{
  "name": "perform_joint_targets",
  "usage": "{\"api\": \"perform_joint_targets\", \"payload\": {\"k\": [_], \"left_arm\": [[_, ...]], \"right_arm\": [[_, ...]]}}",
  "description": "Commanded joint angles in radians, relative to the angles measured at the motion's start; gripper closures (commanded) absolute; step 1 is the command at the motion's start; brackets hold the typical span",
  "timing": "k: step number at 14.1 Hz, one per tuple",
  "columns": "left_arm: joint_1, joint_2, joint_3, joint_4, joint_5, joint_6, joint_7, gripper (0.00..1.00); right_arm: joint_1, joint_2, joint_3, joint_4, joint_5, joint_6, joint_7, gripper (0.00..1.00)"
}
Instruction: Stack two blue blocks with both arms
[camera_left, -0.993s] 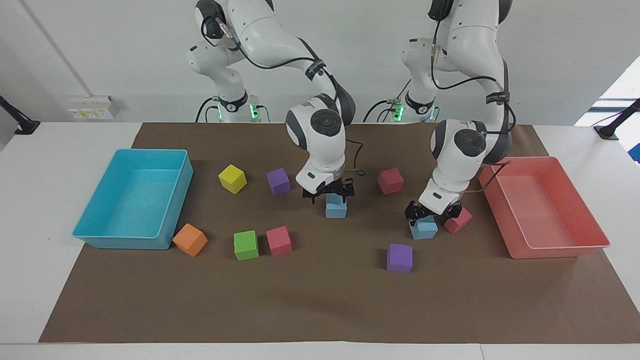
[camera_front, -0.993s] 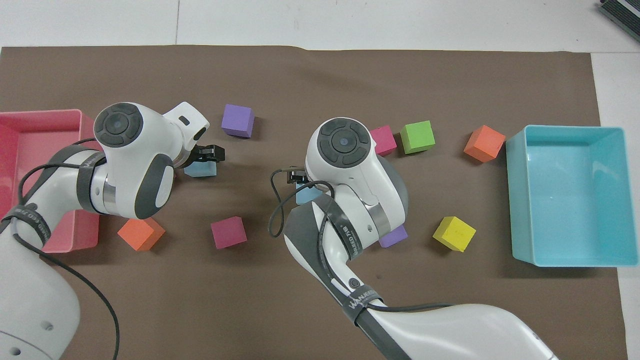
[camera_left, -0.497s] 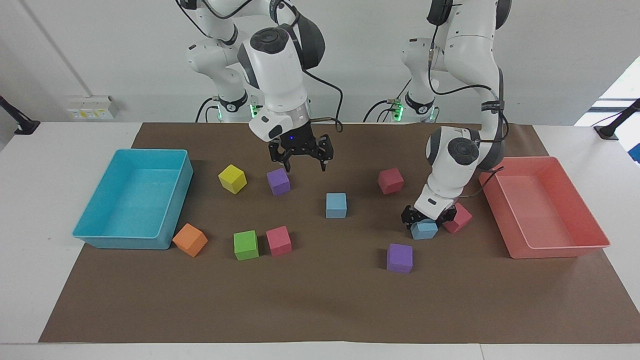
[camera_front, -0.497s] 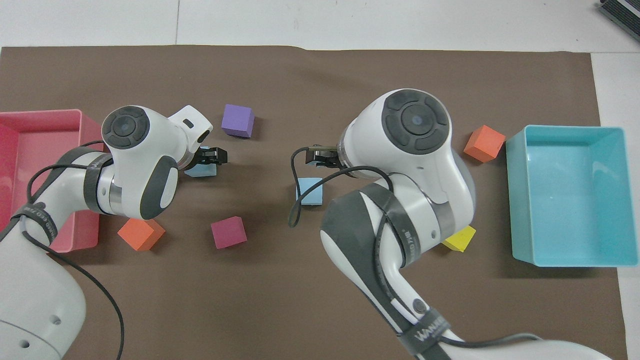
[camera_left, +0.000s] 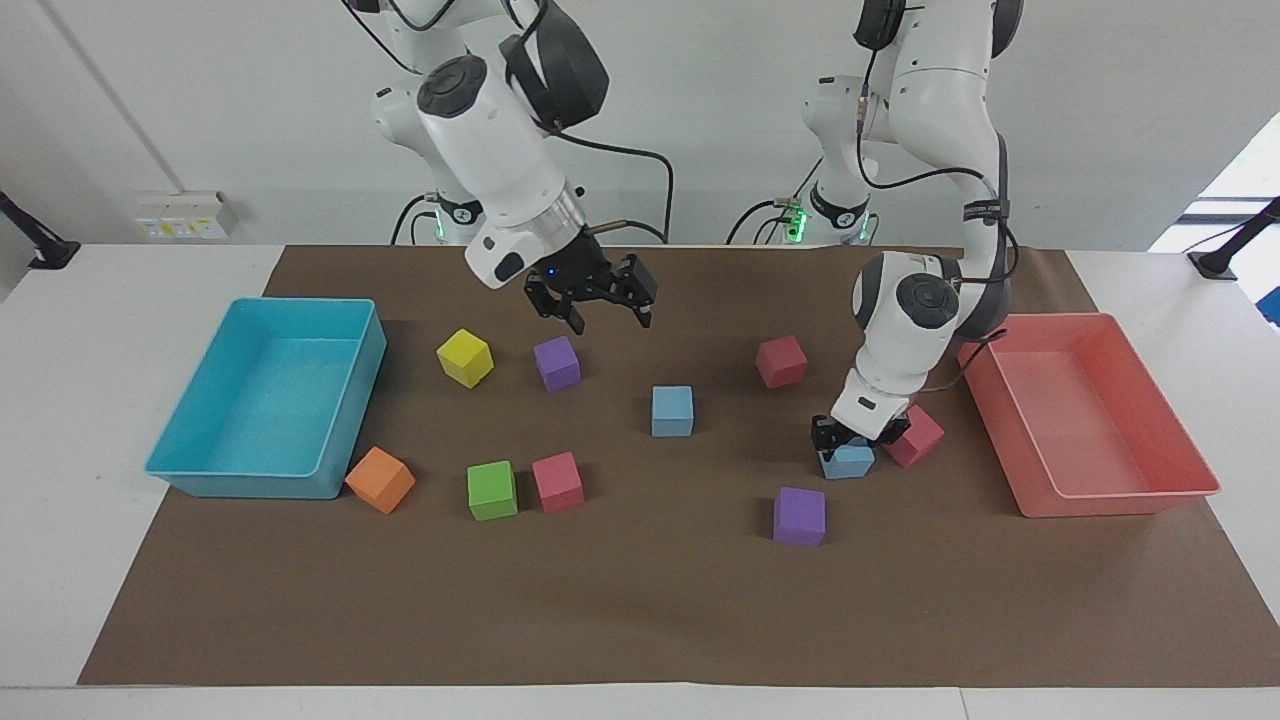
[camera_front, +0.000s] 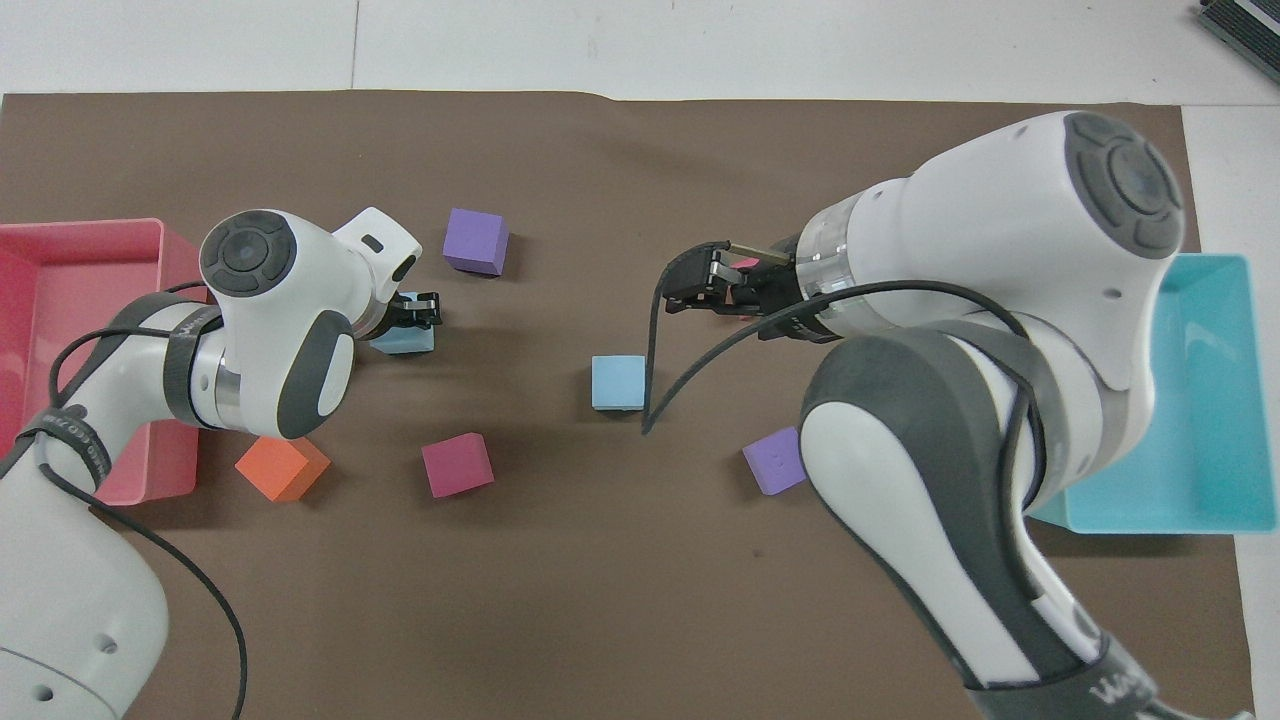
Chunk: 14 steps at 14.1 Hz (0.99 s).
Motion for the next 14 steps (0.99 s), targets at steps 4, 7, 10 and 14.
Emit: {"api": "perform_joint_targets", "payload": {"k": [4,7,10,14], "left_arm": [[-0.152,-0.055,0.012,0.088,0.014,-0.167,-0.143,1.00],[-0.231,-0.051,0.009,0.118,0.010,-0.159,-0.161,1.00],[-0.293,-0.031,0.009,0.174,0.010,-0.168,-0.204,1.00],[-0.328,-0.012,0.009,0.186,0.007,-0.158,-0.226,1.00]], "right_arm": [[-0.030,0.009,0.009,-0.190,0.282,0.139,-0.304,0.00],[-0.035,0.022,0.009,-0.235,0.374,0.150,-0.376,0.00],[-0.064,0.048,0.009,-0.267,0.443,0.150,-0.482,0.55],[-0.073,0.104,0.009,-0.278,0.498,0.150,-0.510,1.00]]}}
